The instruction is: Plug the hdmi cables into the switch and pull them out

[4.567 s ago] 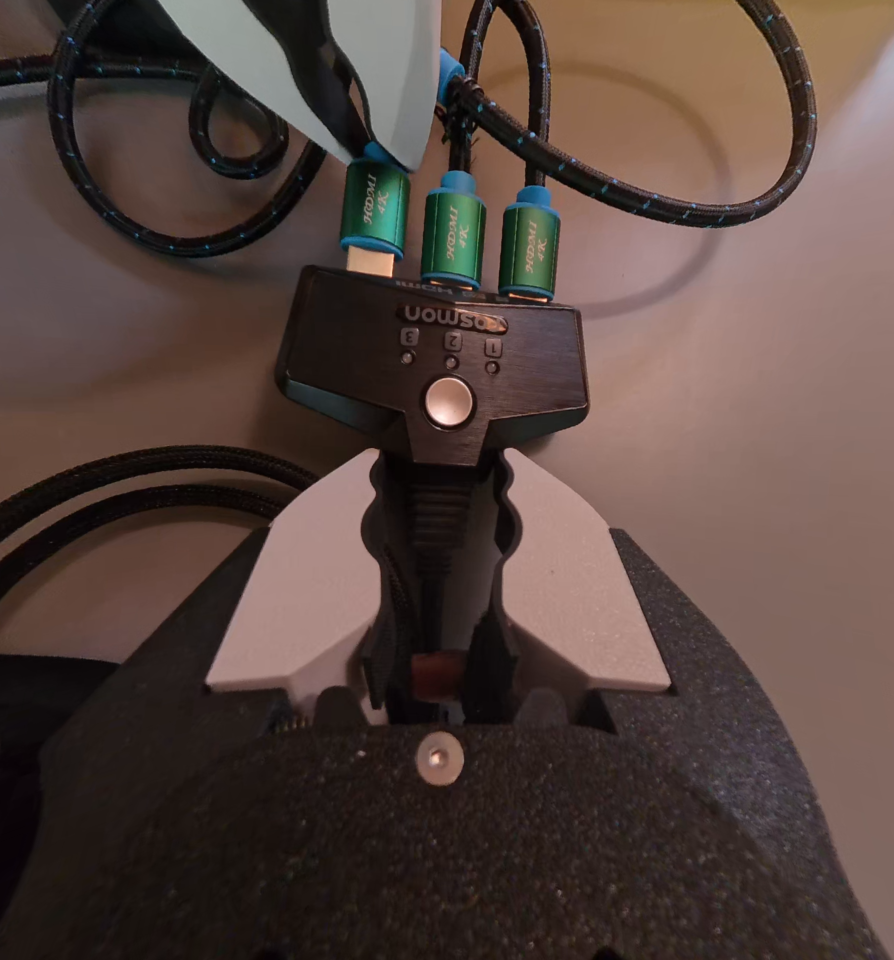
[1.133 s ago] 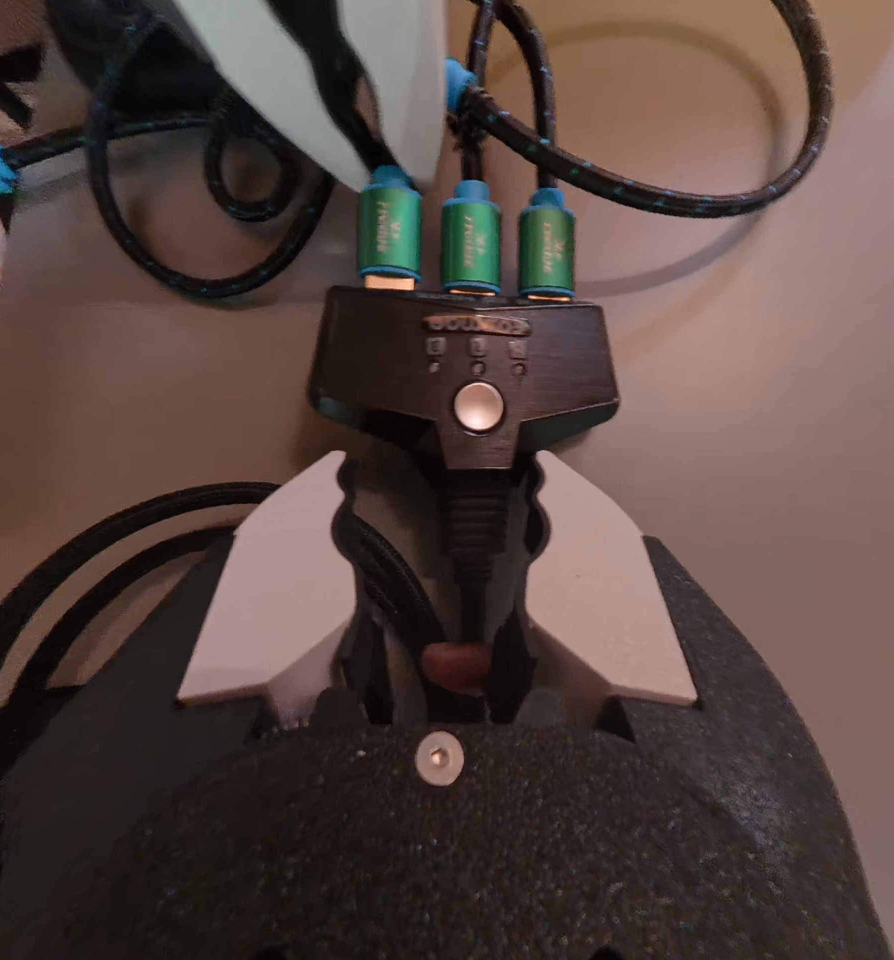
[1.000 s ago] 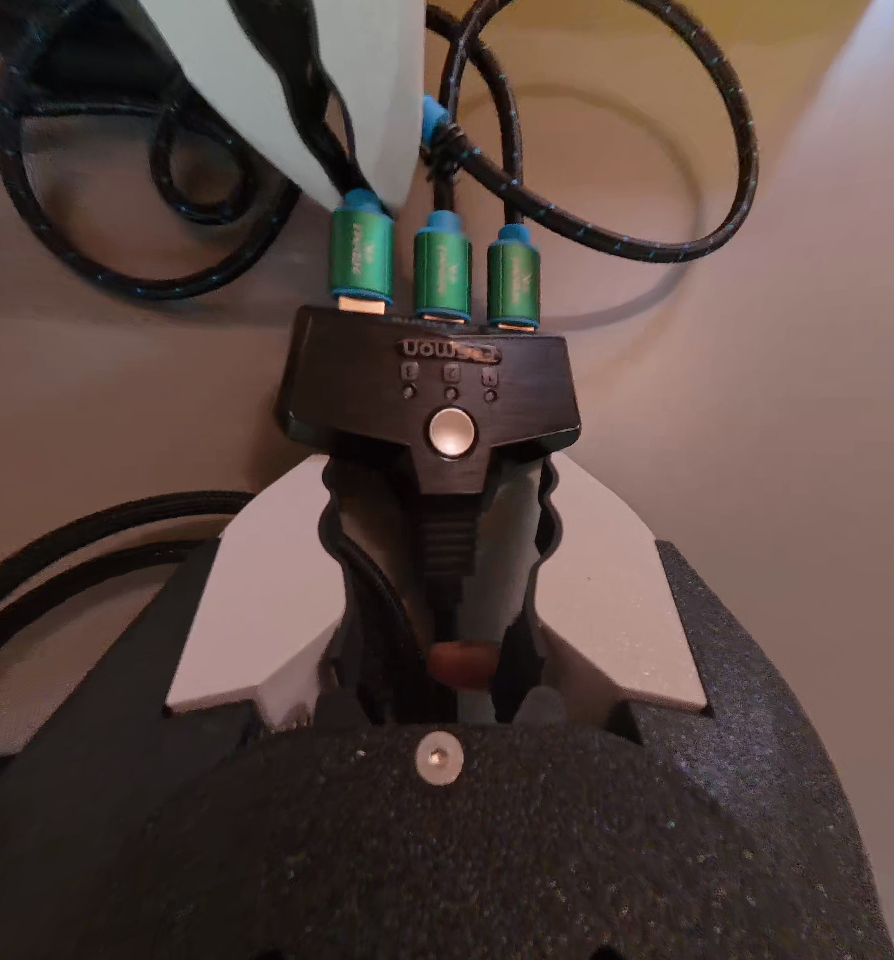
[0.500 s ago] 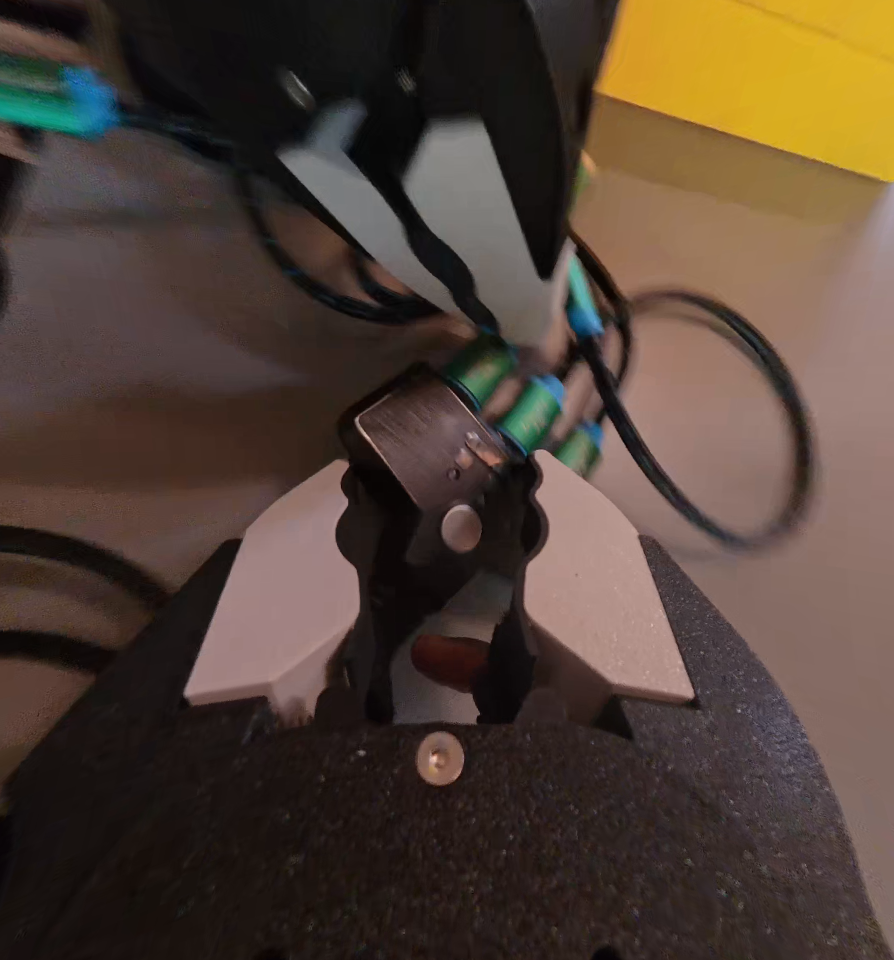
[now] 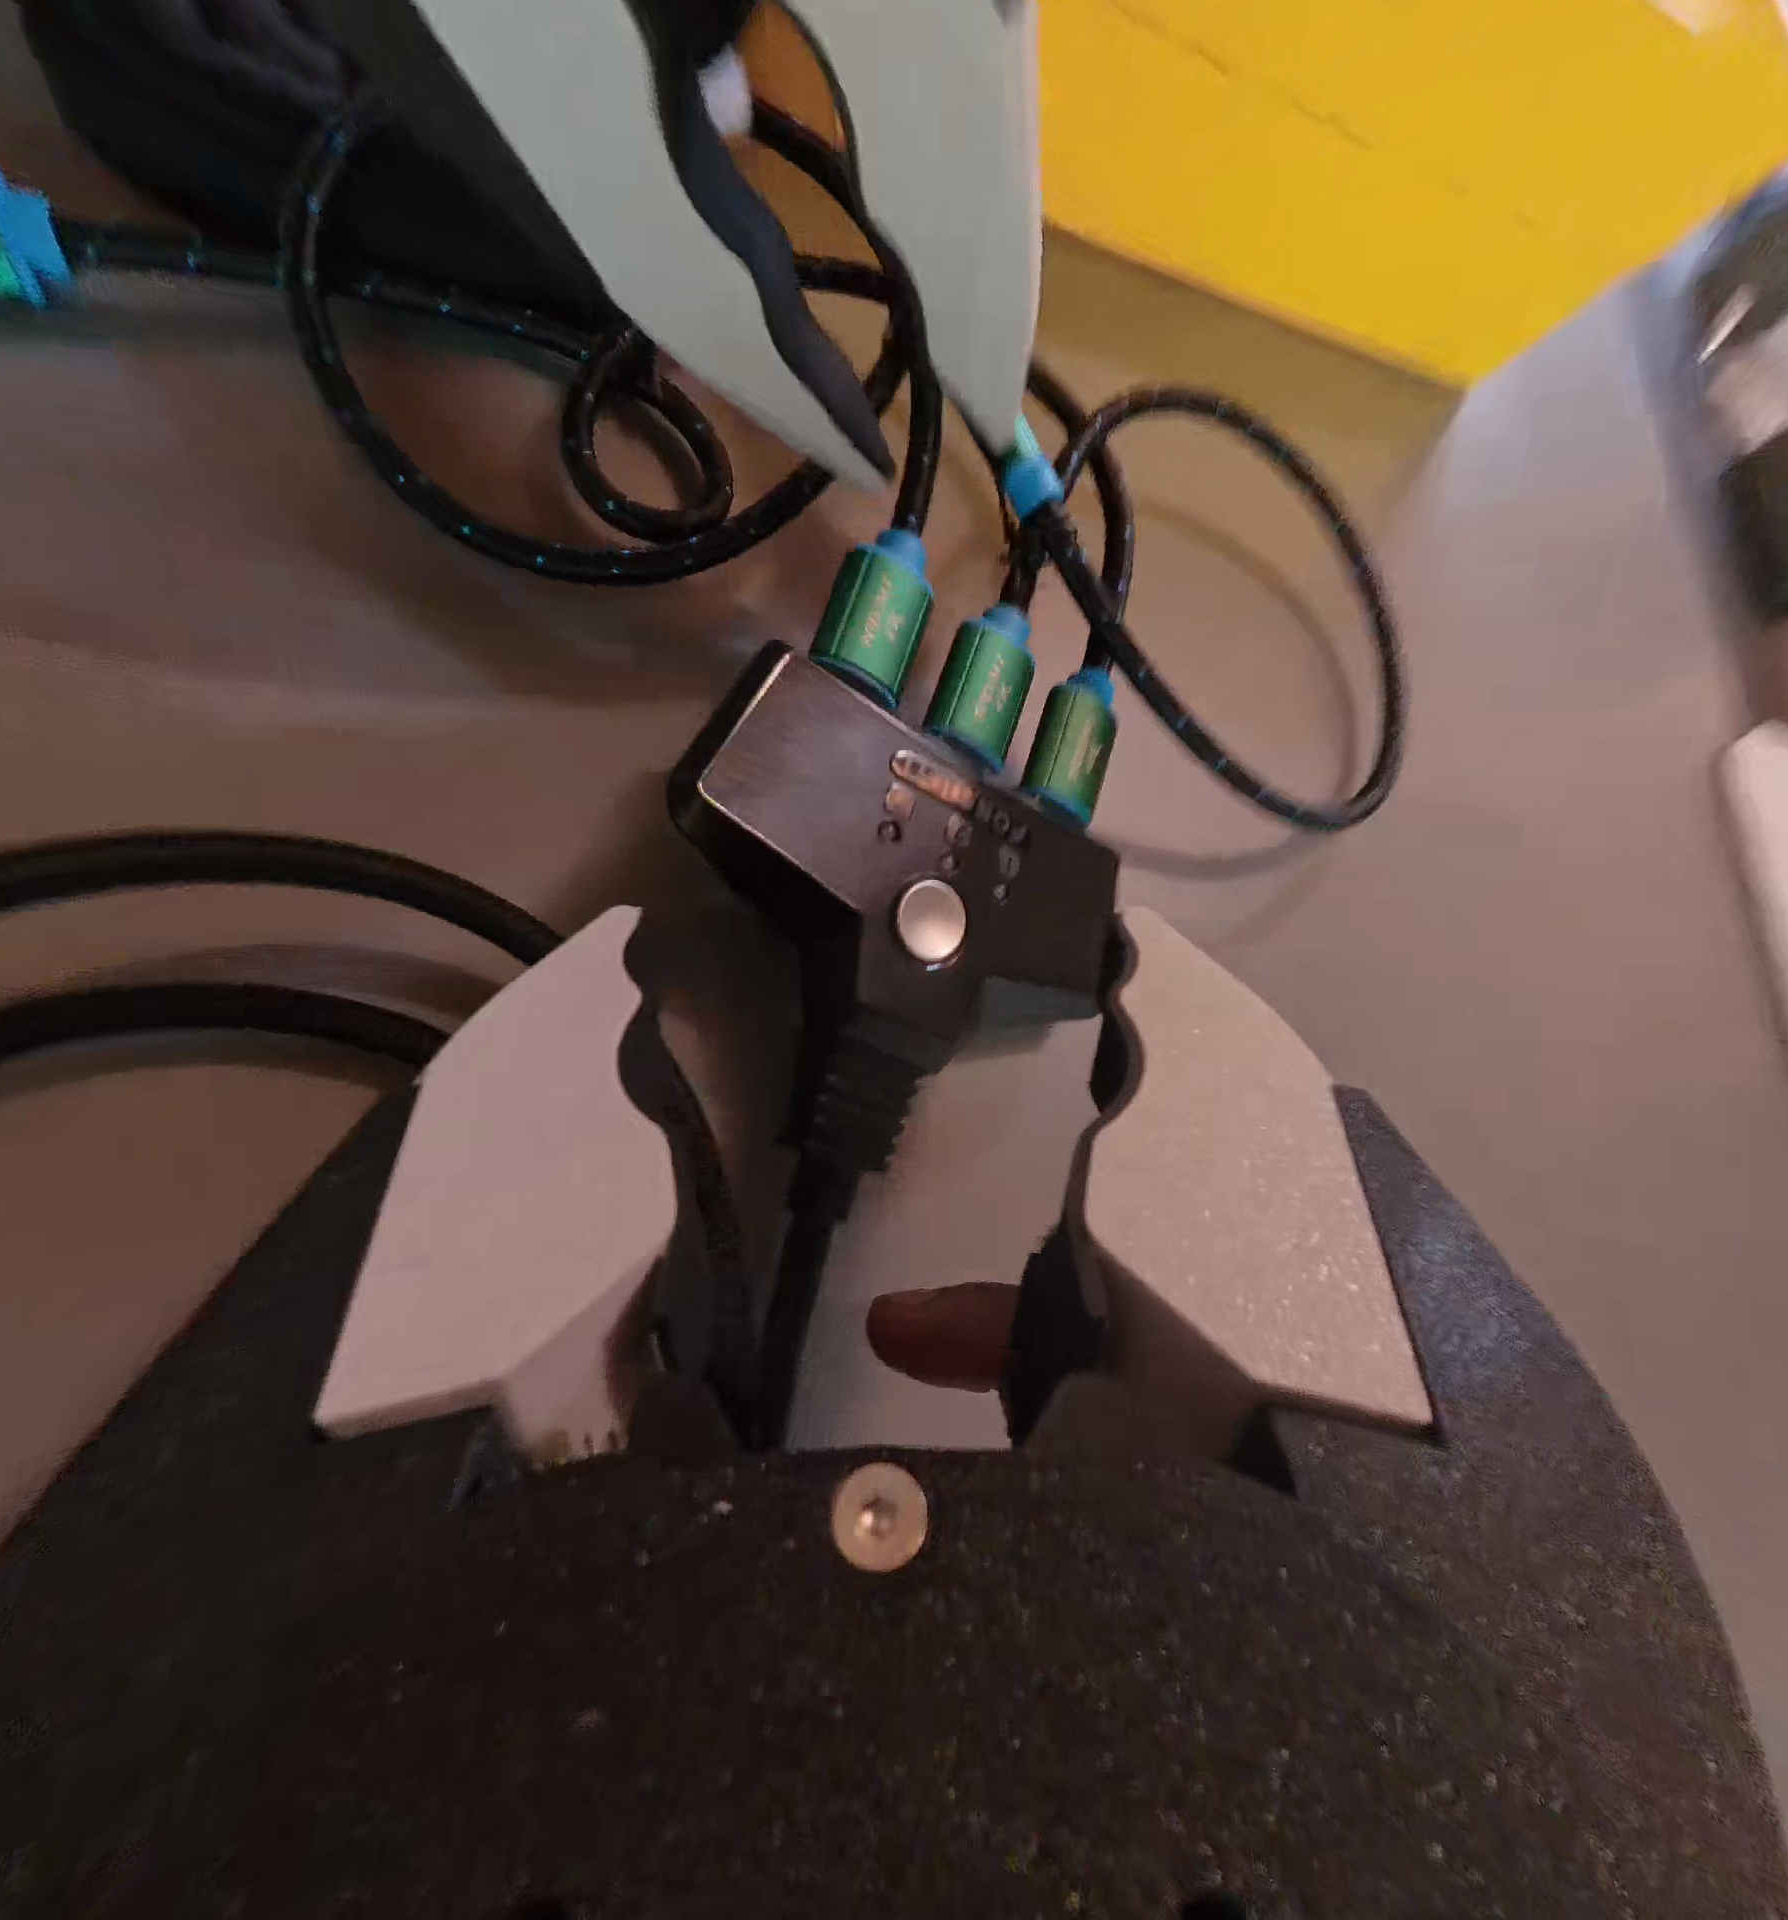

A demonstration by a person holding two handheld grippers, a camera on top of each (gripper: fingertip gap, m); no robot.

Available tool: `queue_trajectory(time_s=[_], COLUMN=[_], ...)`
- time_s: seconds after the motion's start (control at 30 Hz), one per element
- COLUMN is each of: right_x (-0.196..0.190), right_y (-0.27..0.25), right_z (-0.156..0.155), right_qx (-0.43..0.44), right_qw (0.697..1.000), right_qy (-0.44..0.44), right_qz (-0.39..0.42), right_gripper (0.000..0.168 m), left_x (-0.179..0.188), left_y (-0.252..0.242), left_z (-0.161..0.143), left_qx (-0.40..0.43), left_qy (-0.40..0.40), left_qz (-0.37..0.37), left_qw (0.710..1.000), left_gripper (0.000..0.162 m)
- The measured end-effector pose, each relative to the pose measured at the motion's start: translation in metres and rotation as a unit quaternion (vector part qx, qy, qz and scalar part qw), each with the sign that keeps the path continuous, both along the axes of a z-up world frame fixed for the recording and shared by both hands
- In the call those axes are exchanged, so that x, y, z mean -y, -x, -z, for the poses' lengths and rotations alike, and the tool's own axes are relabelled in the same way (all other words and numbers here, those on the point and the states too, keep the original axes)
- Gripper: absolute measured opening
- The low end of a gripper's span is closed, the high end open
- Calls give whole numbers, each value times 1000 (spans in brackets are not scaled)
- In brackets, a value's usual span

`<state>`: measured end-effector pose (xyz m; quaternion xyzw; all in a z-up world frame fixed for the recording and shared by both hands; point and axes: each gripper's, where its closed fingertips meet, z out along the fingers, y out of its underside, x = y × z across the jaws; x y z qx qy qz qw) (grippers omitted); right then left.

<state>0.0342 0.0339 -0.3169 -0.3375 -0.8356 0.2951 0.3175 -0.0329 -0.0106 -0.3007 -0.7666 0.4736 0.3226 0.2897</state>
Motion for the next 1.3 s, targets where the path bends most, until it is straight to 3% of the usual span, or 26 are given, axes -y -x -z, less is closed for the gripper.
queue_trajectory(time_s=[0.07, 0.2, 0.33, 0.4, 0.43, 0.57, 0.77, 1.1, 1.3], right_x=[-4, -11, -9, -10, -12, -21, -45, -79, -106], right_y=[-2, -9, -6, -6, -6, 0, 1, -30, -84], right_z=[9, 26, 26, 26, 25, 0, -58, -152, -240], right_qx=[59, 130, 131, 125, 114, 32, -140, -350, -447], right_qw=[996, 982, 979, 982, 984, 993, 984, 918, 860], right_qy=[51, 92, 111, 102, 89, 65, 2, -5, -18], right_qz=[44, 98, 109, 103, 100, 94, 113, 187, 244], right_gripper=[87, 75, 42, 41, 40, 39, 39, 39, 39], left_x=[7, 27, 51, 60, 61, 61, 66, 64, 57], left_y=[5, 8, 11, 14, 16, 23, 31, 22, 13], left_z=[-12, -45, -75, -82, -84, -89, -104, -104, -96], left_qx=[70, 204, 368, 433, 447, 423, 452, 422, 389], left_qy=[-38, -154, -287, -327, -338, -370, -501, -501, -479], left_qz=[-35, -70, -75, -69, -67, -59, -27, -5, 3], left_qw=[996, 964, 881, 837, 826, 825, 738, 755, 787], left_gripper=[25, 30, 40, 46, 46, 49, 45, 43, 42])
